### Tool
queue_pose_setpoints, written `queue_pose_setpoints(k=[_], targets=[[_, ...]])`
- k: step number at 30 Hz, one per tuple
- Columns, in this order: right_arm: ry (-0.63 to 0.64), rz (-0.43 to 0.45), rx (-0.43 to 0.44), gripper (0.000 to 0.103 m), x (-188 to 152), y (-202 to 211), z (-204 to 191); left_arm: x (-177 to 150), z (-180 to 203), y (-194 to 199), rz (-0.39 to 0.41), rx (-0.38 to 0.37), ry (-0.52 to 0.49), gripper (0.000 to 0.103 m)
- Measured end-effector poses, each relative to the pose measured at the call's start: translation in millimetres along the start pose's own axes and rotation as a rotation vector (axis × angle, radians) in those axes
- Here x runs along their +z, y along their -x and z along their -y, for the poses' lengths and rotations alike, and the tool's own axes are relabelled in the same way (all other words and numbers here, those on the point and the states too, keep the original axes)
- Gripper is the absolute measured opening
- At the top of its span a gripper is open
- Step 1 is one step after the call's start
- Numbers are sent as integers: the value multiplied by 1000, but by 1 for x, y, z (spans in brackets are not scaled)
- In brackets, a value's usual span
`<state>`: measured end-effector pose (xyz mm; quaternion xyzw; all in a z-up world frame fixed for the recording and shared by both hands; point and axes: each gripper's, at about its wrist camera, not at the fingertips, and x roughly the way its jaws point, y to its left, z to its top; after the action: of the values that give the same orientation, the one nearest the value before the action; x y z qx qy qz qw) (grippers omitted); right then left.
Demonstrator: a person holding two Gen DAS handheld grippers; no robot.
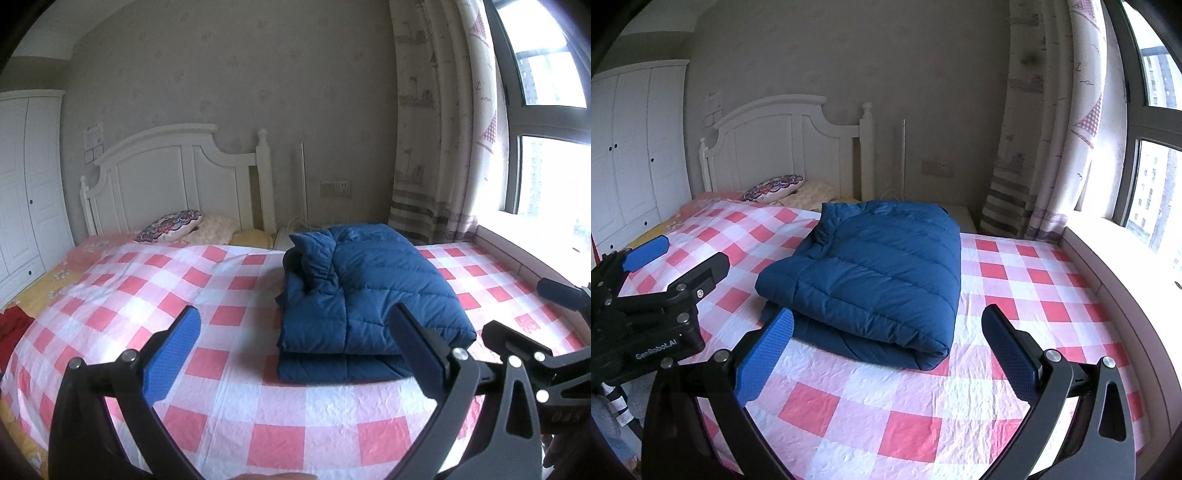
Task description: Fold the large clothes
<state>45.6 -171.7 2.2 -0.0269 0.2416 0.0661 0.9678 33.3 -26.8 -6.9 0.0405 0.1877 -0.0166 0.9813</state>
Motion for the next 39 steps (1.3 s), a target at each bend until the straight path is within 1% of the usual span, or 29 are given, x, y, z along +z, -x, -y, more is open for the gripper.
queue_pose_setpoints(k=[20,39], targets=[[22,-5,19,98,-2,-1,-7,-1,-2,1,-5,-1,2,101],[22,-5,18,98,-3,-1,-7,-7,-4,2,-20,-6,2,101]])
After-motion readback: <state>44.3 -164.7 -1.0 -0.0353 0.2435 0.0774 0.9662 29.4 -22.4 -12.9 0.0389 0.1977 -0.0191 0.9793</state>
